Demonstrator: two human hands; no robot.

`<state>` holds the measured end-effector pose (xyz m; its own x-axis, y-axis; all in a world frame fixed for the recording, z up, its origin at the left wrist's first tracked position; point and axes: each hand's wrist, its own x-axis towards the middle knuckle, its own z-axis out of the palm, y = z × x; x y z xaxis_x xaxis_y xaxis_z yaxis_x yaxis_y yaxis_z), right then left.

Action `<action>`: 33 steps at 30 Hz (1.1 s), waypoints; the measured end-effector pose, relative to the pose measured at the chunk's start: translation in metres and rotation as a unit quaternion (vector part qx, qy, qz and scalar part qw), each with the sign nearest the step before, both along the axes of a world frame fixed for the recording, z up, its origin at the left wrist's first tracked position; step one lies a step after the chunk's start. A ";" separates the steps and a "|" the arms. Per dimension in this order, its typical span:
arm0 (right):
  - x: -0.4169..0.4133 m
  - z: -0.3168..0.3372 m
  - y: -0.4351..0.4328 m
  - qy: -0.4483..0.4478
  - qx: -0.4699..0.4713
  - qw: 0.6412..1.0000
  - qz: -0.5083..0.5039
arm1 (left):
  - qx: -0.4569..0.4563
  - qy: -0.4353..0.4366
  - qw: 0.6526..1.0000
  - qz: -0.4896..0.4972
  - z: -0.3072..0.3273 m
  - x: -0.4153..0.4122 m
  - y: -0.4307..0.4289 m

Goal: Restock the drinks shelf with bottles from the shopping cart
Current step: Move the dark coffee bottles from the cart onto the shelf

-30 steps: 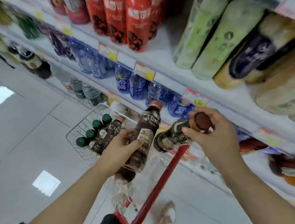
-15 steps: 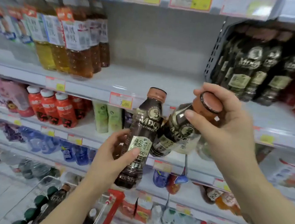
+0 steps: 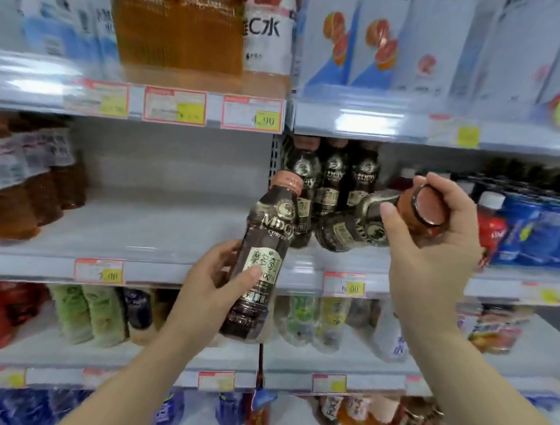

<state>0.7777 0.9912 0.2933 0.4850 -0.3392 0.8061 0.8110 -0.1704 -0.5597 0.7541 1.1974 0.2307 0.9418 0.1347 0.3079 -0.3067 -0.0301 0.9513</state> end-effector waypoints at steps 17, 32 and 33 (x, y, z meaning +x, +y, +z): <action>0.133 0.029 0.016 0.159 -0.040 0.986 0.033 | -0.011 0.020 1.000 0.021 0.009 0.021 0.008; 0.146 0.015 0.035 0.229 -0.106 0.967 0.030 | -0.010 0.008 1.000 0.006 0.009 0.031 0.009; 0.137 0.012 0.032 0.233 -0.101 0.967 0.029 | -0.006 0.008 1.000 0.003 0.009 0.031 0.008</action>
<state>0.9144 1.0227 0.3049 0.8249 -0.1596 0.5423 0.4901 -0.2763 -0.8267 0.7854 1.2059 0.2393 0.9456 0.1437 0.2919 -0.2922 -0.0198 0.9562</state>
